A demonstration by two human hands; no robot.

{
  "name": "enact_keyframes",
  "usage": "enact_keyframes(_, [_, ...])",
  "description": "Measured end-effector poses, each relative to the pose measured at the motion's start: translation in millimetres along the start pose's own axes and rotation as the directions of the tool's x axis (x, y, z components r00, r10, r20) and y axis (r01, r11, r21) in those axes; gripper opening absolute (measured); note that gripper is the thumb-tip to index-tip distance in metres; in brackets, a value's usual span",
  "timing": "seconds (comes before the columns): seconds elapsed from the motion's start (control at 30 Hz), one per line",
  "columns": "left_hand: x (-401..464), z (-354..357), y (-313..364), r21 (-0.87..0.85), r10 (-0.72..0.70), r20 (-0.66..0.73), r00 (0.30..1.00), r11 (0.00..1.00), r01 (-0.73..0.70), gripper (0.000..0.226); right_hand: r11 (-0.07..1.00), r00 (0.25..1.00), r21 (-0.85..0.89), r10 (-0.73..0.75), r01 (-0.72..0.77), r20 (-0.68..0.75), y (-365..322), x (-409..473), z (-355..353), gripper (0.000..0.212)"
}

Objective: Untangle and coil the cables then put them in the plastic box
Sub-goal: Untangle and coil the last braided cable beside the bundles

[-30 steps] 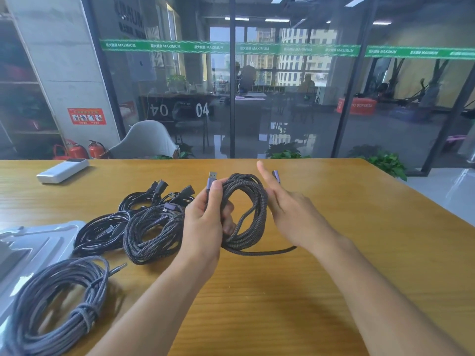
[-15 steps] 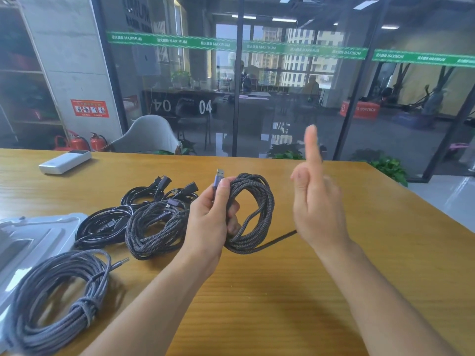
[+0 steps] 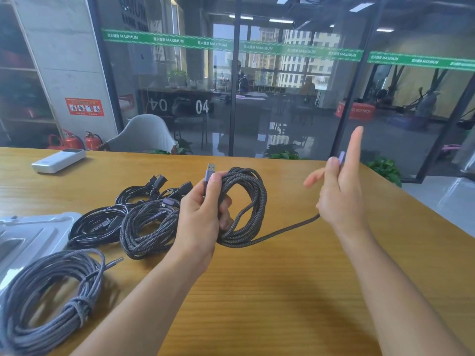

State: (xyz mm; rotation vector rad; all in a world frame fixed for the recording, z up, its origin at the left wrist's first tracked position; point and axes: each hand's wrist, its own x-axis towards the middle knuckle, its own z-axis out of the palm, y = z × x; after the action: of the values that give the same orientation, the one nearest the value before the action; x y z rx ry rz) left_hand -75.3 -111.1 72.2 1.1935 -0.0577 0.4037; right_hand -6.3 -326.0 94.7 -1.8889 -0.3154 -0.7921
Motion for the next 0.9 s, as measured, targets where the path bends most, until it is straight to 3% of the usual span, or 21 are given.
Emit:
enact_keyframes(0.1, [-0.5,-1.9,3.5,-0.003,0.013,-0.002,1.0,1.0,-0.013,0.03,0.977,0.967,-0.019,0.212,-0.211,0.145,6.0,-1.2,8.8,0.044])
enact_keyframes(0.27, [-0.5,-4.4,7.4,-0.017,0.011,0.005,1.0,1.0,-0.011,0.03,0.935,0.879,0.041,0.316,-0.353,0.358,11.1,-16.6,34.2,0.037])
enact_keyframes(0.37, [0.2,-5.3,6.5,-0.013,0.013,0.014,1.0,1.0,-0.012,0.029,0.919,0.794,0.185,0.186,-0.35,0.578,-3.0,-32.1,43.8,0.027])
enact_keyframes(0.43, [1.0,-5.2,4.5,0.004,0.022,0.03,0.999,1.0,-0.022,0.03,0.911,0.816,0.266,0.116,-0.314,0.566,-4.1,-35.8,50.2,0.023])
enact_keyframes(0.5, [1.6,-5.5,2.4,0.017,0.023,0.033,0.999,1.0,-0.023,0.031,0.864,0.821,0.334,0.146,-0.378,0.552,-5.2,-36.3,54.5,0.017])
enact_keyframes(0.63, [1.9,-5.8,-1.4,0.036,0.028,0.026,0.999,0.999,-0.028,0.029,0.722,0.69,0.373,0.197,-0.582,0.696,-7.1,-40.8,55.5,0.015])
enact_keyframes(0.73, [4.2,-7.1,-3.6,0.064,0.043,0.005,0.999,0.997,-0.043,0.027,0.508,0.612,0.449,0.213,-0.735,0.762,-11.6,-44.8,57.0,0.035])
enact_keyframes(0.8, [4.9,-7.6,-4.2,0.1,0.063,0.0,0.998,0.993,-0.062,0.026,0.411,0.578,0.486,0.134,-0.771,0.805,-13.8,-43.9,54.6,0.049])
enact_keyframes(0.83, [4.8,-7.9,-4.5,0.119,0.073,0.0,0.997,0.99,-0.072,0.026,0.404,0.569,0.498,0.072,-0.768,0.819,-13.5,-42.5,53.0,0.052])
enact_keyframes(0.9, [4.8,-8.3,-6.0,0.166,0.103,0.002,0.995,0.981,-0.102,0.025,0.494,0.552,0.491,-0.027,-0.717,0.833,-13.2,-41.7,51.2,0.051])
